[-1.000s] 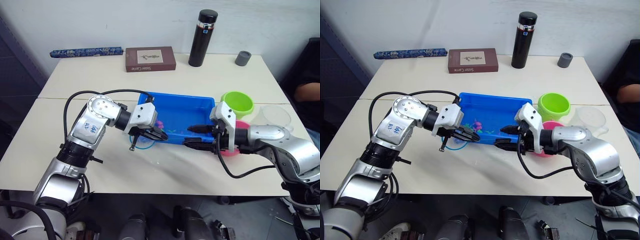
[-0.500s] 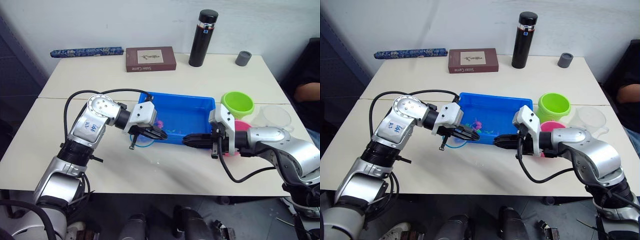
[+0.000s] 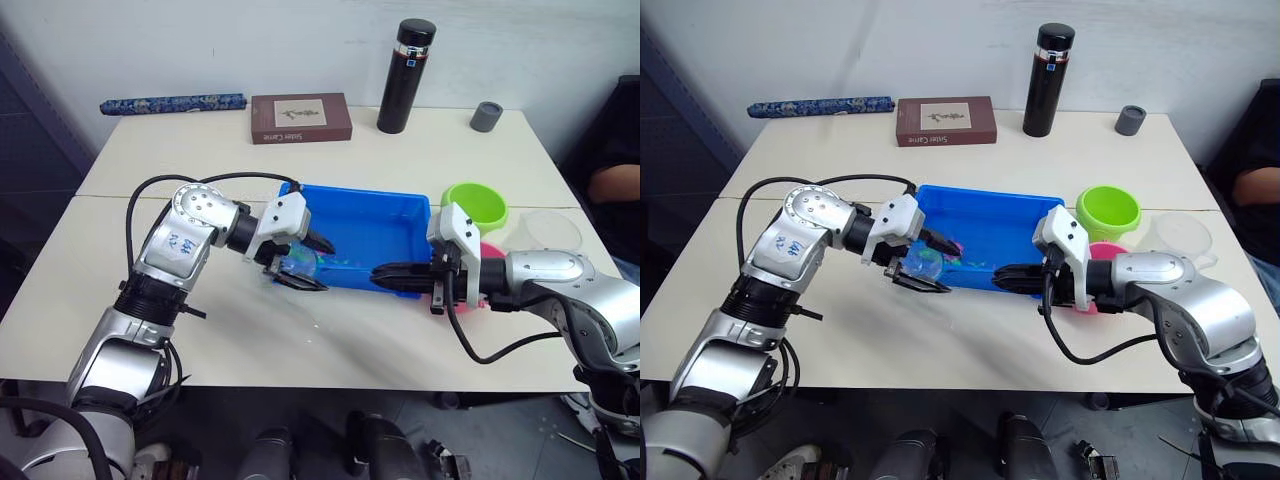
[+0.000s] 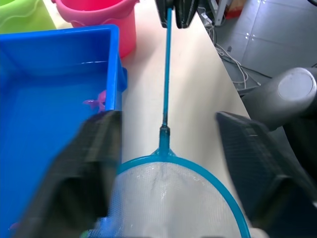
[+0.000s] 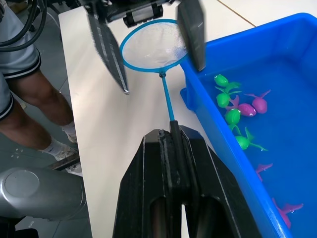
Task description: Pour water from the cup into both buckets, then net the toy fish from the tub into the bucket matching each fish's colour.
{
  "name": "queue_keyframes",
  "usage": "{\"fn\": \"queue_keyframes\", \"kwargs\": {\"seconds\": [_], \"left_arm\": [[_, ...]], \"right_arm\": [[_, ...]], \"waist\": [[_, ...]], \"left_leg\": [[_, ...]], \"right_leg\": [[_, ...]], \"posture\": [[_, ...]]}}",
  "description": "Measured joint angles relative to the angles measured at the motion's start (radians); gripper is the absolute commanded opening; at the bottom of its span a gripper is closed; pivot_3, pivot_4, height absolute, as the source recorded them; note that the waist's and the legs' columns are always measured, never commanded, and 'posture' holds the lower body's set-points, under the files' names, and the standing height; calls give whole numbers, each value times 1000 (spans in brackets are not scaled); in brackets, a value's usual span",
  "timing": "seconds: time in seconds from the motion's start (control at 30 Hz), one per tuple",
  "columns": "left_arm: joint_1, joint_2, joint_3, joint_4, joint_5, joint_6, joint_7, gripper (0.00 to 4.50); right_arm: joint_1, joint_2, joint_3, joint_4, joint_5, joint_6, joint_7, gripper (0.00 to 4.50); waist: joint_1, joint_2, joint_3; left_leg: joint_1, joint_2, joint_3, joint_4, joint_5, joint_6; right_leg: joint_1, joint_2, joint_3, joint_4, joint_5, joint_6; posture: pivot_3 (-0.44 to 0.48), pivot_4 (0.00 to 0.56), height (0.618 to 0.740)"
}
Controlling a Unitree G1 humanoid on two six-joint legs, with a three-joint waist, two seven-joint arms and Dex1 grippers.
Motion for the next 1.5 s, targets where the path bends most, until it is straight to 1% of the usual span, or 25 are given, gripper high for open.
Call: {"fn": "queue_keyframes", "kwargs": {"seconds": [0.2, 0.33, 0.47, 0.53, 0.6, 0.63, 0.77, 0.9, 1.07, 1.23, 1.37, 1.5], "left_arm": [[-122, 45, 130, -9, -86, 144, 42, 4444], [-150, 98, 215, -9, -112, 214, 100, 4444], [-155, 172, 306, -5, -142, 280, 166, 4444], [-150, 222, 354, -2, -150, 307, 194, 4444], [-115, 269, 387, -11, -151, 308, 204, 4444], [-70, 289, 400, -26, -151, 308, 207, 4444], [113, 310, 405, -84, -189, 349, 177, 4444], [216, 326, 400, -158, -221, 353, 140, 4444], [269, 331, 398, -210, -260, 356, 111, 4444], [310, 385, 378, -245, -260, 362, 90, 4444], [347, 392, 356, -263, -260, 365, 88, 4444], [350, 392, 356, -282, -262, 367, 100, 4444]], "right_arm": [[7, -13, 0, 0, -1, -1, 9, 0], [40, -23, -2, 0, -3, -3, 10, 0], [34, -24, -41, 9, -5, -3, -8, 0], [-7, -27, -52, 50, -22, -5, -27, 0], [-43, -33, -60, 89, -49, -24, -37, 0], [-60, -39, -64, 114, -68, -37, -40, 0], [-152, -46, -26, 217, -165, -97, -45, 0], [-241, -64, 54, 342, -323, -240, -33, 0], [-264, -134, 150, 461, -502, -433, 45, 0], [-265, -200, 190, 512, -626, -580, 126, 0], [-263, -208, 199, 525, -682, -648, 167, 0], [-262, -207, 206, 532, -727, -685, 193, 0]], "waist": [[0, 0, 0], [-3, 0, 0], [-5, 0, 0], [-10, 0, 0], [-12, 1, 0], [-14, 1, 0], [-21, 1, 0], [-23, 1, 0], [-25, 1, 1], [-27, 3, 2], [-28, 4, 2], [-27, 4, 2]], "left_leg": [[0, 0, 0, 0, 0, 0], [0, 0, 0, 0, 0, 0], [0, 0, 0, 0, 0, 0], [0, 0, 0, 0, 0, 0], [0, 0, 0, 0, 0, 0], [0, 0, 0, -1, 0, -1], [0, 0, 0, 0, 0, -1], [0, 0, 0, -1, 0, -1], [-2, 0, 0, -1, 0, -1], [-2, 0, 0, -1, 0, -1], [-1, 0, 0, -1, 0, -1], [-1, 0, 0, -1, 0, -1]], "right_leg": [[0, 0, 0, 0, 0, 0], [0, 0, 0, 0, 0, 0], [0, 0, 0, 0, 0, 0], [0, 0, 0, 0, 0, 0], [0, 0, 0, 0, 0, 0], [0, 0, 0, 0, 0, 0], [0, 0, 0, 0, 0, 0], [-1, -1, 0, -1, 0, 0], [-2, 0, 0, -2, 0, 0], [-2, 0, 0, -2, 0, 0], [-2, 0, 1, -1, 0, 0], [-2, 0, 1, -1, 0, 0]], "posture": [[0, 150, 740], [0, 150, 740], [0, 150, 740], [0, 150, 740], [0, 150, 740], [0, 150, 740], [0, 150, 740], [0, 150, 740], [0, 150, 740], [0, 150, 740], [0, 150, 740], [0, 150, 740]]}}
